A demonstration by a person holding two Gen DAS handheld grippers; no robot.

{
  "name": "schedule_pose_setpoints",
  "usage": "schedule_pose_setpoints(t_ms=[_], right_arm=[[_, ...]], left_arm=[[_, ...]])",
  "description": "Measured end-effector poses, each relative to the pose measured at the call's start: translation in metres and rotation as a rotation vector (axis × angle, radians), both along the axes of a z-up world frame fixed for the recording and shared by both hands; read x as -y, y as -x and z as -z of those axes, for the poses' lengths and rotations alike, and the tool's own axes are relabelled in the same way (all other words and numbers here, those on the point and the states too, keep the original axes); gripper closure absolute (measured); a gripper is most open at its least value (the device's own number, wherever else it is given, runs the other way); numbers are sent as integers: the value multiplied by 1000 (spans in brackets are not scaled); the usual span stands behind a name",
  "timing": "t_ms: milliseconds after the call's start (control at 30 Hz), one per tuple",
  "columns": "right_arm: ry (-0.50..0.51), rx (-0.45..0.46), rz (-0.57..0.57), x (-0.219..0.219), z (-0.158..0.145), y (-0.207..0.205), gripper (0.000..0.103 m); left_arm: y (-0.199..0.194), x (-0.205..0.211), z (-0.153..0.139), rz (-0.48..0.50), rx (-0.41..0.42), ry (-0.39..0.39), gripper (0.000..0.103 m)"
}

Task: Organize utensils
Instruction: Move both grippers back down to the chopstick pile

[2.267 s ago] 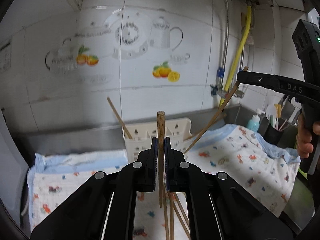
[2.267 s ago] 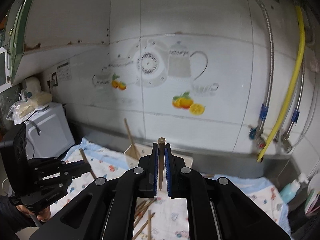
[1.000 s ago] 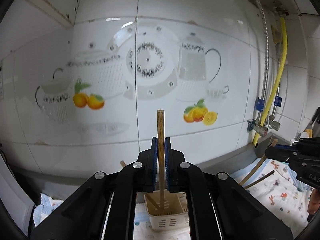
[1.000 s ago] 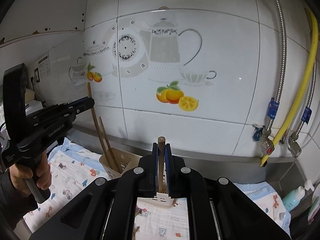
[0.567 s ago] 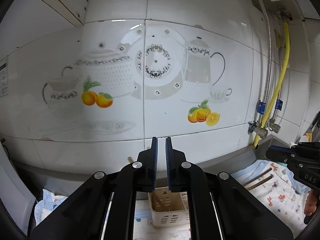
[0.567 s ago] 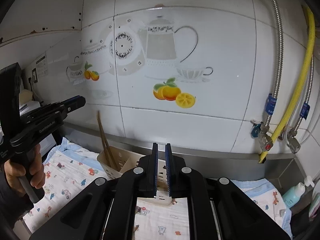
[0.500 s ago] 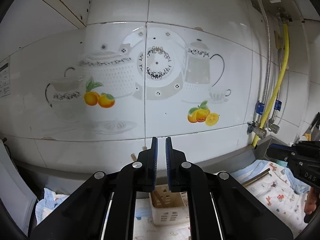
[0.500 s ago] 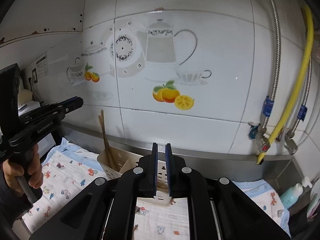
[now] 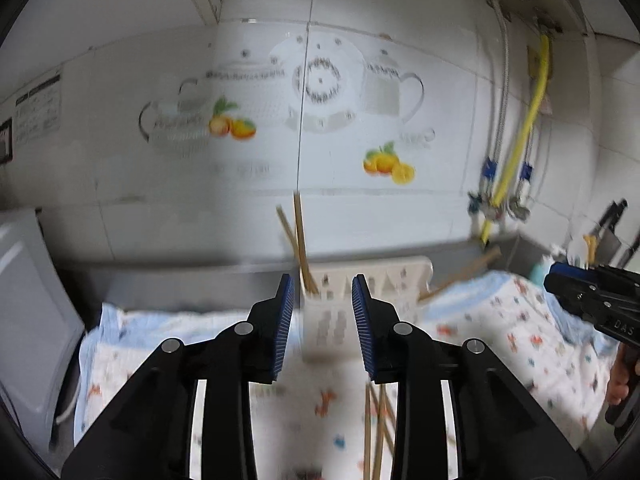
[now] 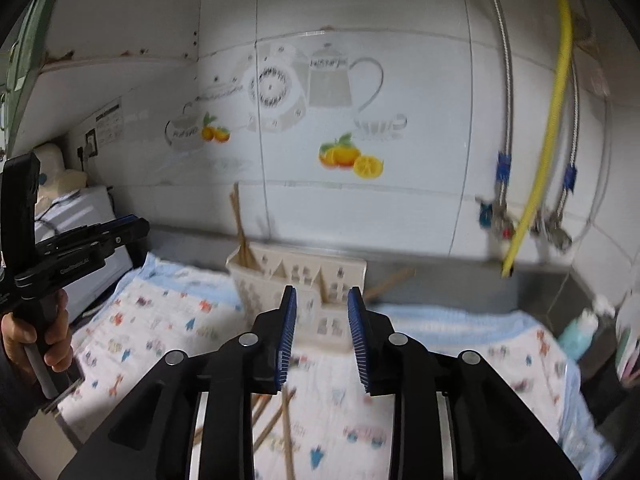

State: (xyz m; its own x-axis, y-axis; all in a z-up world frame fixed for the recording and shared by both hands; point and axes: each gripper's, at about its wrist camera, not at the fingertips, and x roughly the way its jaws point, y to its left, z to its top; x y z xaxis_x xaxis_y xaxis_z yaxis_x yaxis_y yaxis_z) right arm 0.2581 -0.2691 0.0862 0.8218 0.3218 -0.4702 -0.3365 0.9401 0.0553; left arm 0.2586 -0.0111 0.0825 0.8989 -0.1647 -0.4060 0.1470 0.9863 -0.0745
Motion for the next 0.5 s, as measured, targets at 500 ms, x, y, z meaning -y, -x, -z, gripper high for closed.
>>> schedule_pose_setpoints(t_ms=[500], right_arm=[[28, -144, 16, -8, 114, 90, 63]], left_arm=[[96, 13, 121, 155, -213, 4, 72]])
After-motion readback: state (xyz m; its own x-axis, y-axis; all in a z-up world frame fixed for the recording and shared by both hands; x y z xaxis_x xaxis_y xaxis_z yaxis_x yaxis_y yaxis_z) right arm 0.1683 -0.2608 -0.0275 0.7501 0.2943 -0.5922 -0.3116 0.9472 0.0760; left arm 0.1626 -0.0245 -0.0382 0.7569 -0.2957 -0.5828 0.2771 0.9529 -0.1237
